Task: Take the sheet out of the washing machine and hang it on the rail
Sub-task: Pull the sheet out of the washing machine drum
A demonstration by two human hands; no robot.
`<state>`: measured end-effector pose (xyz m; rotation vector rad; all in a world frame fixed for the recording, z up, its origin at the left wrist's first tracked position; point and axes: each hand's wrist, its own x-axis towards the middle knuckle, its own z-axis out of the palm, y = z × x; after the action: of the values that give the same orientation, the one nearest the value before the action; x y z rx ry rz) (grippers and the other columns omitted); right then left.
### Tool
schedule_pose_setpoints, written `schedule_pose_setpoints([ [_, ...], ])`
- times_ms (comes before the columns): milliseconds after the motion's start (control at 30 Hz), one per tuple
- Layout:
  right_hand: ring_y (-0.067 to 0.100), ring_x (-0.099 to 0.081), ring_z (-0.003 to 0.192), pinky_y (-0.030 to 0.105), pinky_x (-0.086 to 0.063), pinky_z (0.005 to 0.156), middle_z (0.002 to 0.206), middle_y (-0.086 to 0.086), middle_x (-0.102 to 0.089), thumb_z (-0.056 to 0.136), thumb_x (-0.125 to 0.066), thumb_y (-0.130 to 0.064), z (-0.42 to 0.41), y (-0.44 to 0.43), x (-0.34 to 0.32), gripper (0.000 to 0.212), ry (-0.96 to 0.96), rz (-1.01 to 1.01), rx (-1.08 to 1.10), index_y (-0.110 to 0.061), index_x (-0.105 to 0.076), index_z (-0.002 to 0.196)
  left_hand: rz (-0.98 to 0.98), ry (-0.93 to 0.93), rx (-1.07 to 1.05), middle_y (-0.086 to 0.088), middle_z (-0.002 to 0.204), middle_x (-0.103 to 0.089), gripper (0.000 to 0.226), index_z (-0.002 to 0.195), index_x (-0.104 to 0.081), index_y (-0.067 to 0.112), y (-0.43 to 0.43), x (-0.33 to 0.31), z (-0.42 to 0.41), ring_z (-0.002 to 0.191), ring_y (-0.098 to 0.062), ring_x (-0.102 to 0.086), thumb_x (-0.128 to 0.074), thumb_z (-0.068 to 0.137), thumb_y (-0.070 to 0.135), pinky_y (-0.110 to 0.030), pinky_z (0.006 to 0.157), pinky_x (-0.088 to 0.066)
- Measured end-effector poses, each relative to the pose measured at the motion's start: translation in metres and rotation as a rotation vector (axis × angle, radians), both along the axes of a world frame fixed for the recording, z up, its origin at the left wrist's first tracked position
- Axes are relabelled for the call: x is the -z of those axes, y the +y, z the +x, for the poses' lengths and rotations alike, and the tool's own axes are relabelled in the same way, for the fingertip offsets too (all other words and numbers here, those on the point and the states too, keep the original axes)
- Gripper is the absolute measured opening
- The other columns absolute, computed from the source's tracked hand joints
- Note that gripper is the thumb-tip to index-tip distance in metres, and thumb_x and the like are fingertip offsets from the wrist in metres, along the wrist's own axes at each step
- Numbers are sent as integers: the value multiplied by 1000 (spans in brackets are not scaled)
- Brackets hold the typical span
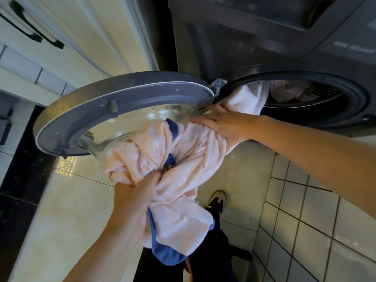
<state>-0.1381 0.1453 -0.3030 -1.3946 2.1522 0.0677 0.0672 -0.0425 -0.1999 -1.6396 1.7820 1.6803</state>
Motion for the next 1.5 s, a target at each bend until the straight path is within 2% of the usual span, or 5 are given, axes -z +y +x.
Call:
schedule_pose_setpoints([
  [167, 27, -12, 138, 52, -19, 110, 148, -6, -30, 50, -80, -58, -10, 24, 21, 124, -81, 138, 92, -35, -6, 146, 60, 121, -100, 5, 63, -68, 11, 92, -62, 12, -1, -8, 4, 47, 2, -61, -64, 84, 5, -11, 39, -43],
  [567, 23, -54, 106, 43, -28, 93, 105, -3, -62, 83, -49, -46, 7, 45, 50, 51, 131, 110, 201, -29, -38, 131, -36, 123, -25, -2, 80, -66, 31, 98, -64, 10, -16, -5, 5, 79, -19, -66, -77, 71, 18, -23, 58, -45],
  [967, 25, -65, 81, 34, -54, 59, 106, 7, -60, 79, -68, -28, 77, 64, -42, 109, 254, 151, 358, -36, 20, 144, -233, 90, 208, 18, 85, -66, 35, 97, -63, 39, 27, 34, 5, 82, -3, -63, -76, 65, 36, -29, 73, -51],
  [1300, 24, -60, 72, 21, -41, 64, 83, -4, -46, 41, -78, 14, 137, 21, -116, 81, 44, -460, 616, -8, -38, 108, -69, -36, 271, 10, 101, -67, 59, 107, -60, 39, 51, 52, -6, 87, -14, -66, -68, 52, 57, -38, 80, -55],
  [1500, 1, -27, 88, 13, -30, 79, 103, -3, -37, 58, -64, 12, 152, -6, -103, 72, -211, -543, 641, -23, -20, 103, 237, -83, 47, -2, 134, -55, 88, 132, -51, 27, 42, 47, -16, 118, -21, -56, -75, 59, 70, -36, 102, -43],
])
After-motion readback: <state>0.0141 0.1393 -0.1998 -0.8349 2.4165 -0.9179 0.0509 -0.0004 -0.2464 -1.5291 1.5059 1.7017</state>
